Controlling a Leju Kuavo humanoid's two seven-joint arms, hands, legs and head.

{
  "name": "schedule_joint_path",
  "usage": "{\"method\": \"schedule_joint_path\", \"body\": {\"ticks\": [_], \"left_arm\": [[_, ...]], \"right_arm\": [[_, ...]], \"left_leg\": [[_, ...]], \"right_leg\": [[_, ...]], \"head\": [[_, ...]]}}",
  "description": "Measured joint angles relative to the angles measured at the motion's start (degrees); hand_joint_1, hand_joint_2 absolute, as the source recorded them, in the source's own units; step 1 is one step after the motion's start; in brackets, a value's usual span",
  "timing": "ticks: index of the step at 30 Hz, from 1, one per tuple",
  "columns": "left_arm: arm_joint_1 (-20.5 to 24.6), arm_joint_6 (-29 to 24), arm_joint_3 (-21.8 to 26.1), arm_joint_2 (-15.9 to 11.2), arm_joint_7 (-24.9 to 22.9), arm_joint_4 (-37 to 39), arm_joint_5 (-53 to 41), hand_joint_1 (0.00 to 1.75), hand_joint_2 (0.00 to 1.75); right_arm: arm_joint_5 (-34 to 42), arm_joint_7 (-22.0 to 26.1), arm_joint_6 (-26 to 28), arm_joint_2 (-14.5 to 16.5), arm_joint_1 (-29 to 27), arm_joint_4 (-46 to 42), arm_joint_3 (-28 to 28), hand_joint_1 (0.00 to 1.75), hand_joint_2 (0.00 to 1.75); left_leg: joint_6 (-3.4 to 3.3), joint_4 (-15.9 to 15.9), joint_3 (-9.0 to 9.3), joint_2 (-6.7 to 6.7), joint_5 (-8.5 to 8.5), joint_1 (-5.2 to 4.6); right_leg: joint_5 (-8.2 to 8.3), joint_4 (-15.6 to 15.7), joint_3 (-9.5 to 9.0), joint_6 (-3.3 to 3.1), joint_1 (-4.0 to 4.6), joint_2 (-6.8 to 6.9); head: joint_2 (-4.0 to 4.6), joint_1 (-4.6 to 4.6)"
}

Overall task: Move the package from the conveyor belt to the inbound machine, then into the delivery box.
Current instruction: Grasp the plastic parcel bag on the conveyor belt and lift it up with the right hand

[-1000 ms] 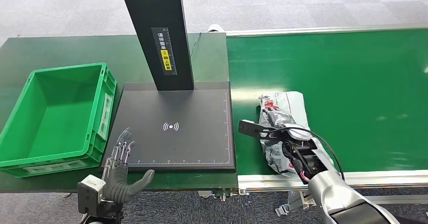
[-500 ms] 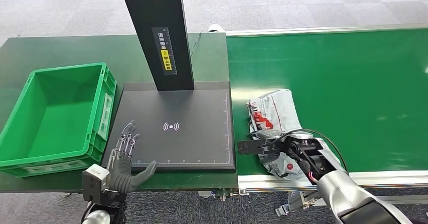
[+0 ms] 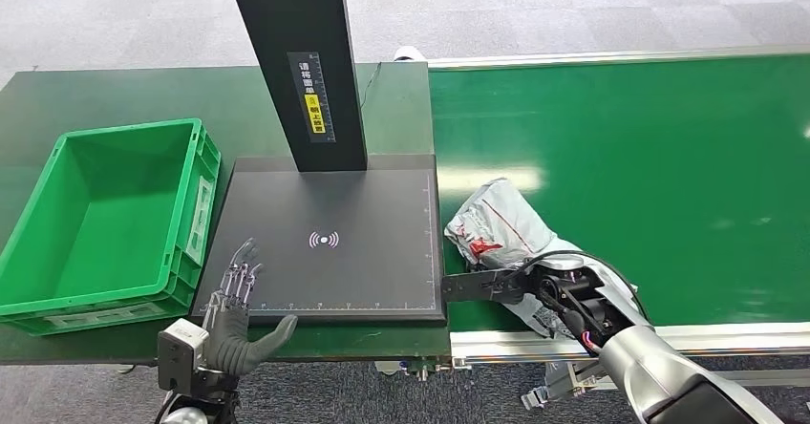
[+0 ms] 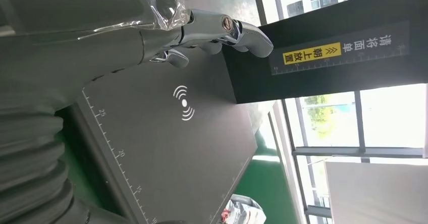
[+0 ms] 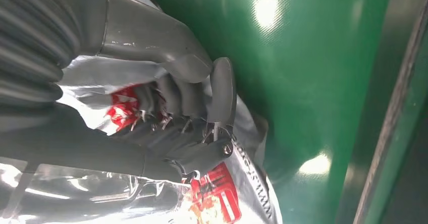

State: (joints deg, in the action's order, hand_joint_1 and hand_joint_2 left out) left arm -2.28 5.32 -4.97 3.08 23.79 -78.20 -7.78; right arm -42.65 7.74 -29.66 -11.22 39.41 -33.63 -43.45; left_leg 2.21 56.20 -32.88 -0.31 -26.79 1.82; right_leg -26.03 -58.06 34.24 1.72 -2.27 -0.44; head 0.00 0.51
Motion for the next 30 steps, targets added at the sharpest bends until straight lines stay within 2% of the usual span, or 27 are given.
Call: {"method": "schedule_joint_path", "body": {"ticks": [13,15,17,19,30], "left_arm": [[-3.62,-0.53,0.2,-0.15,1.26,-2.71,-0.14,0.0,1.75],[-3.98,-0.53,0.25,-0.14,1.46,-2.94,-0.22,0.0,1.75],[-4.3,-0.53,0.33,-0.12,1.7,-3.23,-0.4,0.0,1.75],[-4.6,-0.55,0.46,-0.06,1.82,-3.59,-0.63,0.0,1.75],[-5.73,-0.83,2.28,0.75,0.8,-5.25,-1.91,0.0,1.75]], "right_arm": [[5.64,0.78,11.31,0.07,1.66,-4.36,-1.55,1.75,1.75],[6.01,0.69,12.81,0.08,1.66,-5.71,-1.45,1.63,1.75],[5.91,-0.2,13.61,0.16,1.66,-6.92,-1.26,0.76,1.75],[5.23,-2.0,13.75,0.3,1.67,-7.67,-1.11,0.0,1.75],[-2.2,-12.93,10.99,-0.87,4.71,-5.11,-1.66,0.0,1.75]], "left_leg": [[0.0,0.0,0.0,0.0,0.0,0.0],[0.0,0.0,0.0,0.0,0.0,0.0],[0.0,0.0,0.0,0.0,0.0,0.0],[0.0,0.0,0.0,0.0,0.0,0.0],[0.0,0.01,0.03,0.02,0.0,0.0]], "right_leg": [[0.0,0.0,0.0,0.0,0.0,0.0],[0.0,0.0,0.0,0.0,0.0,0.0],[0.0,0.0,0.0,0.0,0.0,0.0],[0.0,0.0,0.0,0.0,0.0,0.0],[0.0,0.0,0.01,0.0,0.0,0.01]], "head": [[0.0,0.0],[0.0,0.01],[0.0,0.01],[0.0,0.01],[0.0,0.01]]}}
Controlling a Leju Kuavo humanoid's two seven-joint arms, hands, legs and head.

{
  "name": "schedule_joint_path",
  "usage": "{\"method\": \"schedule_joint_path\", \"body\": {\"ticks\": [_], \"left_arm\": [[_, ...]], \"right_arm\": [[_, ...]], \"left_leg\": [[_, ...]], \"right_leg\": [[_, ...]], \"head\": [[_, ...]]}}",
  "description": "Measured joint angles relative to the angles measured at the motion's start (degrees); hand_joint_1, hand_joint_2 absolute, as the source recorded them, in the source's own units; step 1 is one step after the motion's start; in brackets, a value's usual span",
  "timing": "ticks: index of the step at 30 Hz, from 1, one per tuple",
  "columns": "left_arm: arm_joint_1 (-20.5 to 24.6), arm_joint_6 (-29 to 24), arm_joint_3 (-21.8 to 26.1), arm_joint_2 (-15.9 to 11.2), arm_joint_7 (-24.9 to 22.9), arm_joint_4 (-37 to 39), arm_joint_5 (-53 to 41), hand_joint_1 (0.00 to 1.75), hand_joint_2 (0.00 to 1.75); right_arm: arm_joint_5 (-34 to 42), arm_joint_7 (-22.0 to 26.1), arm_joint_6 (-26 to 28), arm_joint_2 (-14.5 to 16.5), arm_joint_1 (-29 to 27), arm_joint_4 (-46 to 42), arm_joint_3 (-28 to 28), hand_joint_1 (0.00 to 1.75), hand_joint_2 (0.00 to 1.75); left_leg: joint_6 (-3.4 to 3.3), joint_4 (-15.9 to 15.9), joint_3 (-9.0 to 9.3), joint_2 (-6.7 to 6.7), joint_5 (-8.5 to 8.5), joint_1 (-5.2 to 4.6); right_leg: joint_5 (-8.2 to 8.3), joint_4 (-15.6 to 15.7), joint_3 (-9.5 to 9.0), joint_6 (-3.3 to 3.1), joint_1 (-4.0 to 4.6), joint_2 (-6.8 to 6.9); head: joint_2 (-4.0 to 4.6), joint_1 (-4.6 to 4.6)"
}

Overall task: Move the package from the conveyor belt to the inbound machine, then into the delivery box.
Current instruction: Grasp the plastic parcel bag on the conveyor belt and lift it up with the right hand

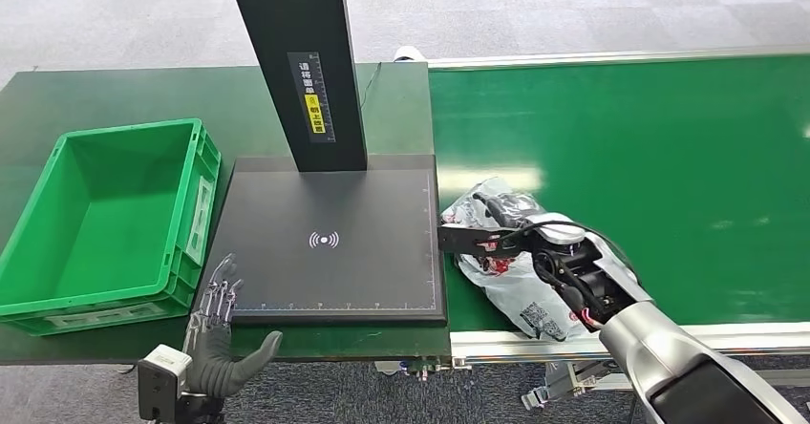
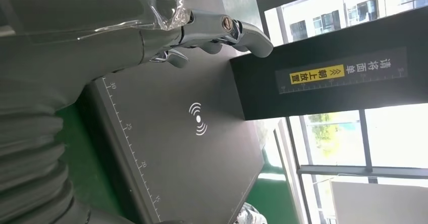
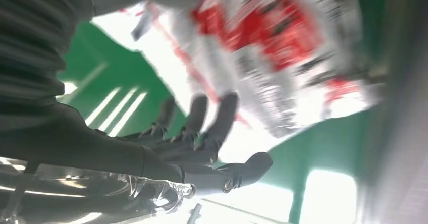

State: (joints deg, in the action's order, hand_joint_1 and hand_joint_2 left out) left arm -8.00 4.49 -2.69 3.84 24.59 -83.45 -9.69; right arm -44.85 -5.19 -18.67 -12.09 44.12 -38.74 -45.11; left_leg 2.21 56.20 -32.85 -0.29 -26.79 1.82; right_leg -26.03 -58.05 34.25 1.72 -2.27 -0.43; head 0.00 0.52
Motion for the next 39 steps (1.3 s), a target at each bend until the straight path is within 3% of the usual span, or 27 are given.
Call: {"method": "schedule_joint_path", "body": {"ticks": [9,13,17,22,26,39], "left_arm": [[0.59,0.33,0.48,0.23,-0.53,0.01,-0.09,0.0,1.75],[2.02,0.67,0.26,0.22,-0.91,0.45,-0.03,0.0,1.75],[4.35,0.9,-0.6,0.1,-0.94,1.97,0.64,0.0,1.75],[6.58,0.89,-1.75,-0.2,-1.21,3.4,1.45,0.0,1.75],[7.09,0.68,-2.31,-0.4,-1.41,3.96,1.98,0.0,1.75],[6.86,0.25,-2.77,-0.51,-1.79,4.02,2.17,0.0,1.75]], "right_arm": [[-2.31,-1.23,-4.1,-5.27,0.92,3.27,-0.06,0.0,1.75],[-0.13,4.02,-11.05,-7.69,0.68,3.5,-0.46,0.0,1.75],[7.1,10.5,-20.65,-10.9,-0.84,0.66,-1.87,0.0,1.75],[13.07,10.85,-24.87,-13.09,-2.1,-4.05,-5.57,0.0,1.75],[15.37,10.04,-23.49,-12.78,-2.18,-4.78,-8.96,1.75,1.75],[15.99,9.91,-19.45,-10.9,-1.2,-4.1,-13.66,1.75,1.75]], "left_leg": [[-0.01,0.01,-0.01,0.03,-0.01,-0.01],[-0.01,0.01,0.01,0.04,-0.01,-0.01],[-0.01,0.01,0.0,0.0,-0.01,-0.01],[-0.02,0.0,0.01,-0.04,-0.01,0.0],[-0.02,-0.01,0.05,-0.06,-0.01,0.01],[-0.02,0.0,0.21,-0.04,-0.02,0.01]], "right_leg": [[0.0,0.01,0.0,0.0,-0.02,0.01],[0.0,0.01,0.0,0.0,-0.02,0.01],[0.01,0.01,-0.02,0.01,-0.02,0.01],[0.01,0.01,-0.02,0.01,-0.02,0.0],[0.01,0.01,-0.04,0.01,0.01,-0.01],[0.0,0.01,-0.22,0.0,0.01,-0.02]], "head": [[0.0,-0.01],[0.0,-0.01],[0.0,0.0],[0.0,-0.01],[0.0,-0.01],[0.0,0.0]]}}
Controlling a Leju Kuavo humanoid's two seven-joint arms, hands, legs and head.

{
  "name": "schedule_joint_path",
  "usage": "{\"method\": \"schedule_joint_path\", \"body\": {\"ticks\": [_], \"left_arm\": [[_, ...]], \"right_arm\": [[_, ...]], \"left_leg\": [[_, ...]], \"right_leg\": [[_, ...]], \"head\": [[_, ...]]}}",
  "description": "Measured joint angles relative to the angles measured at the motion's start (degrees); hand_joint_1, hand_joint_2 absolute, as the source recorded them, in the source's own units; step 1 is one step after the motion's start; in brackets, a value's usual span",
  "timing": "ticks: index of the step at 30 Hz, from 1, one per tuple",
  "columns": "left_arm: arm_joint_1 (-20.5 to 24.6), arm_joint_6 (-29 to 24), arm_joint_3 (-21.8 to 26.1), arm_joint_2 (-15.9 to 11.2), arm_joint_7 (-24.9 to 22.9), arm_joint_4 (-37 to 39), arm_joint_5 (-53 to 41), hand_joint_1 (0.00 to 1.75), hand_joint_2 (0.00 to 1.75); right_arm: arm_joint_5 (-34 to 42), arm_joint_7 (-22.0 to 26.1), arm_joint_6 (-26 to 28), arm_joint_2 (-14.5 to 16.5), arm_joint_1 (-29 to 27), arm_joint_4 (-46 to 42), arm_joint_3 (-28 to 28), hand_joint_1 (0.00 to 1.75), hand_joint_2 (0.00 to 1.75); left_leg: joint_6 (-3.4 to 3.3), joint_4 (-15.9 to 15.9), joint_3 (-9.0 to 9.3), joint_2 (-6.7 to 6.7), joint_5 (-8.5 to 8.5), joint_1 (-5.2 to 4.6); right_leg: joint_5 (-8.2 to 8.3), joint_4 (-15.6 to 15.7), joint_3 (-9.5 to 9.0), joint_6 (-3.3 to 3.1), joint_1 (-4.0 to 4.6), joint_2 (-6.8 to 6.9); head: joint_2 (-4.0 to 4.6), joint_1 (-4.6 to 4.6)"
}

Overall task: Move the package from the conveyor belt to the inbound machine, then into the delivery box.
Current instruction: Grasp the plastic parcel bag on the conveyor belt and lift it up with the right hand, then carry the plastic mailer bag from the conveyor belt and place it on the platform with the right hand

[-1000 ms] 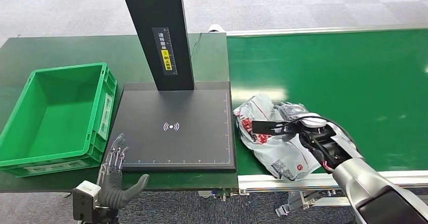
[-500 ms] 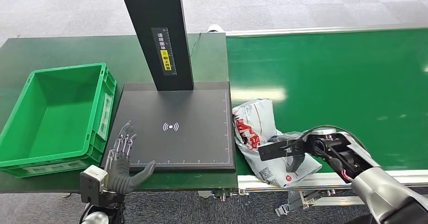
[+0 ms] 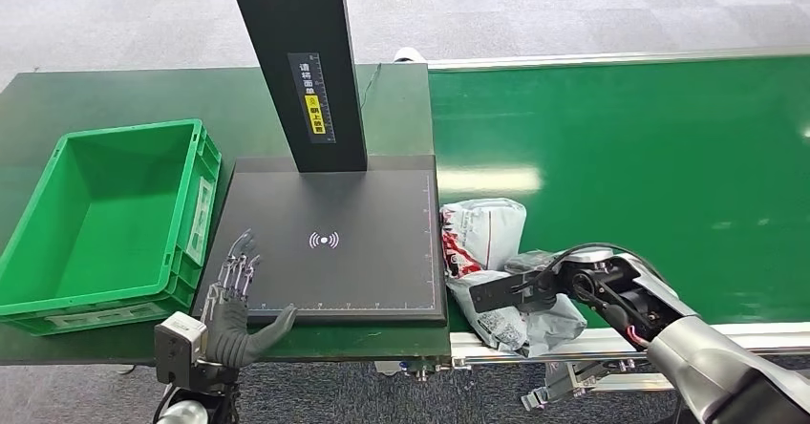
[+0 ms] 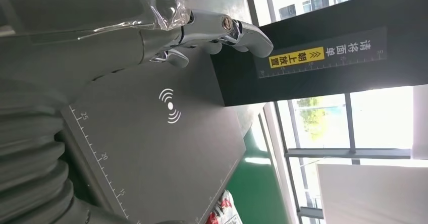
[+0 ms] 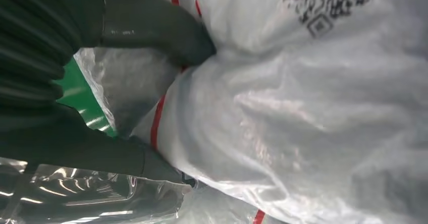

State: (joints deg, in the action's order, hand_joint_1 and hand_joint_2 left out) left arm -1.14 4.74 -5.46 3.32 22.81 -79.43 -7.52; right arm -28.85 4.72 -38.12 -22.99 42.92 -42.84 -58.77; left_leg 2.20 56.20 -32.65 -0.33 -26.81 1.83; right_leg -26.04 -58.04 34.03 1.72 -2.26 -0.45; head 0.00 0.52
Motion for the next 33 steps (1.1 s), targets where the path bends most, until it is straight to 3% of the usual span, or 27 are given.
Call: {"method": "schedule_joint_path", "body": {"ticks": [6,10,14,25,33], "left_arm": [[-0.95,-0.39,0.12,0.0,-0.1,-0.52,-0.09,0.0,1.75],[-3.2,-0.57,0.63,0.03,0.87,-2.33,-0.49,0.0,1.75],[-6.25,-0.32,1.65,0.42,2.7,-4.89,-1.66,0.0,1.75],[-7.7,-0.23,3.11,2.27,4.64,-7.12,-2.32,0.0,1.75],[-6.91,-1.05,3.33,2.98,4.66,-7.32,-2.49,0.0,1.75]], "right_arm": [[-0.45,-1.36,6.45,1.38,-0.01,0.72,-0.49,1.75,1.75],[-1.59,-4.01,15.62,2.31,0.09,0.88,0.73,1.75,1.75],[-2.88,-4.88,26.47,4.07,0.68,-0.95,6.08,1.75,1.75],[-1.98,4.41,38.05,17.83,-0.19,-7.67,23.51,1.75,1.75],[-4.4,9.48,37.52,25.85,-2.62,-8.64,26.12,1.75,1.75]], "left_leg": [[0.0,0.0,-0.01,-0.03,0.0,0.0],[0.0,-0.01,-0.04,-0.02,0.0,-0.01],[0.0,-0.01,-0.08,-0.01,0.0,0.0],[0.01,-0.03,-0.09,-0.02,0.01,0.0],[0.01,-0.03,-0.1,-0.02,0.01,0.0]], "right_leg": [[0.0,0.0,-0.02,0.0,0.0,0.0],[0.01,-0.01,-0.01,0.0,0.0,0.0],[0.01,-0.01,0.04,0.0,0.0,-0.01],[0.0,-0.01,0.11,-0.01,0.02,-0.01],[-0.01,-0.01,0.15,-0.01,0.02,-0.02]], "head": [[0.0,-0.01],[0.0,-0.01],[0.0,-0.01],[0.0,-0.01],[0.0,-0.01]]}}
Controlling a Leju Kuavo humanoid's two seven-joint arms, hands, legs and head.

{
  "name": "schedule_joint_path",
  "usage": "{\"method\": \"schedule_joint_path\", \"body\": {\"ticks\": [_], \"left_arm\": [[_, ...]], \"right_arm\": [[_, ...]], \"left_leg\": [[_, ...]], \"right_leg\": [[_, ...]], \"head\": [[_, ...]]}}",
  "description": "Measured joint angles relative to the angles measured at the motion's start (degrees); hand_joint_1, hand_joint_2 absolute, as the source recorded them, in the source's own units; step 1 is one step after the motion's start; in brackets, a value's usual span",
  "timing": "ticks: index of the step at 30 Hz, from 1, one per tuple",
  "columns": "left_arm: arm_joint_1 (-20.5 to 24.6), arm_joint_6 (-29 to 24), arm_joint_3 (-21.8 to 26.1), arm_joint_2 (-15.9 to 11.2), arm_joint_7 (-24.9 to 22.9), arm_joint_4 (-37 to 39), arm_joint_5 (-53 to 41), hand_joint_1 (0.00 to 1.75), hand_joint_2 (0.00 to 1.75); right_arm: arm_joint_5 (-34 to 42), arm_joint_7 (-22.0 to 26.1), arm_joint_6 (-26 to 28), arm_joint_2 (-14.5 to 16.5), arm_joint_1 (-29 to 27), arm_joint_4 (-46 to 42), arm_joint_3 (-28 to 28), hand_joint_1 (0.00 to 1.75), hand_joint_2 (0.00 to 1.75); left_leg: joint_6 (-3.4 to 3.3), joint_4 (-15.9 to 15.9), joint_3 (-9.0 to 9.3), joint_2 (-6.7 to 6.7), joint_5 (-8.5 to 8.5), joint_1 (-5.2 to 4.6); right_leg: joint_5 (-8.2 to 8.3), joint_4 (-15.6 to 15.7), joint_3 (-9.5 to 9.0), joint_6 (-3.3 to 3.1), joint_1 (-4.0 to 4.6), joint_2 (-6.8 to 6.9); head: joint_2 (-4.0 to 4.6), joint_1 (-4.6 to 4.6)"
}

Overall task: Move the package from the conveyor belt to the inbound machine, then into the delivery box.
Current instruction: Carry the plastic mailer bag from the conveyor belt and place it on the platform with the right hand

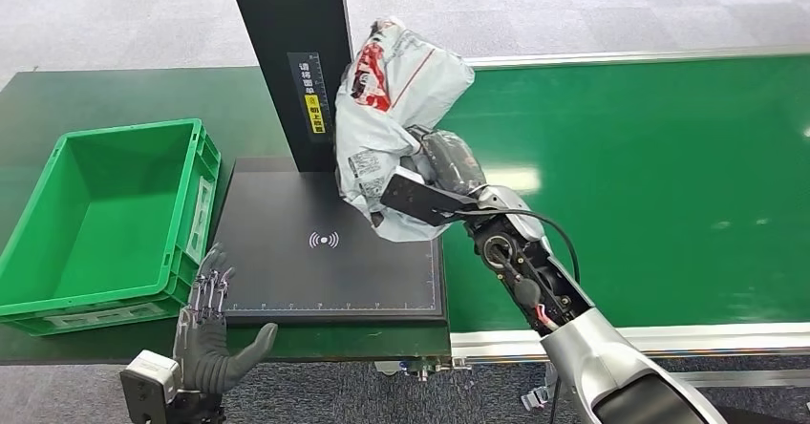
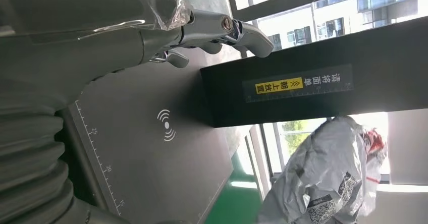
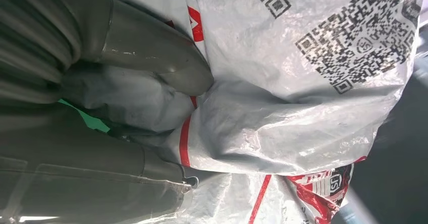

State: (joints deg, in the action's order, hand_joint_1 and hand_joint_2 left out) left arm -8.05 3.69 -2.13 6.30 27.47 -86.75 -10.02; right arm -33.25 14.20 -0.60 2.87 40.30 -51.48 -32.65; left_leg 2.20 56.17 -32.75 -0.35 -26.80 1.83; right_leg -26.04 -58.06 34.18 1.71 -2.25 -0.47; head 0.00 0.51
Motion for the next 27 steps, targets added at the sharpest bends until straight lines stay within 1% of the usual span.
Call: {"method": "schedule_joint_path", "body": {"ticks": [4,8,13,17,23,25,26,27], "left_arm": [[0.37,0.0,0.17,0.03,0.04,0.0,0.36,0.0,1.75],[0.93,0.15,0.36,-0.02,0.17,0.02,0.75,0.0,1.75],[1.63,0.6,0.54,-0.26,0.17,0.33,1.35,0.0,1.75],[1.9,0.92,0.52,-0.51,-0.13,0.75,1.0,0.0,1.75],[2.14,0.84,0.51,-0.68,-0.8,1.59,0.43,0.0,1.75],[2.34,0.75,0.51,-0.68,-0.9,1.87,0.4,0.0,1.75],[2.49,0.73,0.51,-0.68,-0.95,2.03,0.39,0.0,1.75],[2.67,0.73,0.51,-0.68,-0.99,2.21,0.36,0.0,1.75]], "right_arm": [[0.49,3.49,-4.87,1.81,-0.52,-0.25,-0.34,1.75,1.75],[0.2,7.79,-10.21,3.06,-0.57,-0.03,-2.3,1.75,1.75],[-0.8,9.34,-14.98,4.22,0.35,2.18,-6.55,1.75,1.75],[-2.03,7.53,-17.44,4.61,1.34,5.71,-9.92,1.75,1.75],[-4.61,1.18,-18.2,5.14,3.19,12.43,-14.05,1.75,1.75],[-4.94,-0.07,-18.68,5.25,3.73,14.37,-15.03,1.75,1.75],[-5.02,-0.42,-19.03,5.3,3.93,15.22,-15.46,1.61,1.75],[-5.08,-0.55,-19.36,5.33,4.07,15.94,-15.83,1.17,1.75]], "left_leg": [[0.0,-0.01,-0.01,-0.02,0.0,0.0],[0.0,-0.01,-0.01,-0.01,0.0,0.0],[0.0,-0.01,-0.01,0.0,0.0,0.0],[0.0,-0.01,-0.02,0.0,0.0,0.0],[0.0,0.0,-0.02,0.01,0.0,0.0],[0.0,0.0,-0.02,0.01,0.0,0.0],[0.0,0.0,-0.02,0.01,0.0,0.0],[0.0,0.0,-0.02,0.01,0.0,0.0]], "right_leg": [[0.0,0.0,0.0,0.0,0.0,0.0],[0.0,0.0,-0.01,0.0,0.0,0.0],[0.0,0.0,-0.01,0.0,0.0,0.0],[0.0,0.0,-0.01,0.0,0.0,0.0],[0.0,0.0,-0.01,0.0,-0.01,0.0],[0.0,0.0,0.0,0.0,0.0,0.0],[0.0,0.0,0.0,0.0,0.0,0.0],[0.0,0.0,0.0,0.0,0.0,0.0]], "head": [[0.0,0.01],[0.0,0.01],[0.0,0.01],[0.0,0.01],[0.0,0.01],[0.0,0.01],[0.0,0.01],[0.0,0.01]]}}
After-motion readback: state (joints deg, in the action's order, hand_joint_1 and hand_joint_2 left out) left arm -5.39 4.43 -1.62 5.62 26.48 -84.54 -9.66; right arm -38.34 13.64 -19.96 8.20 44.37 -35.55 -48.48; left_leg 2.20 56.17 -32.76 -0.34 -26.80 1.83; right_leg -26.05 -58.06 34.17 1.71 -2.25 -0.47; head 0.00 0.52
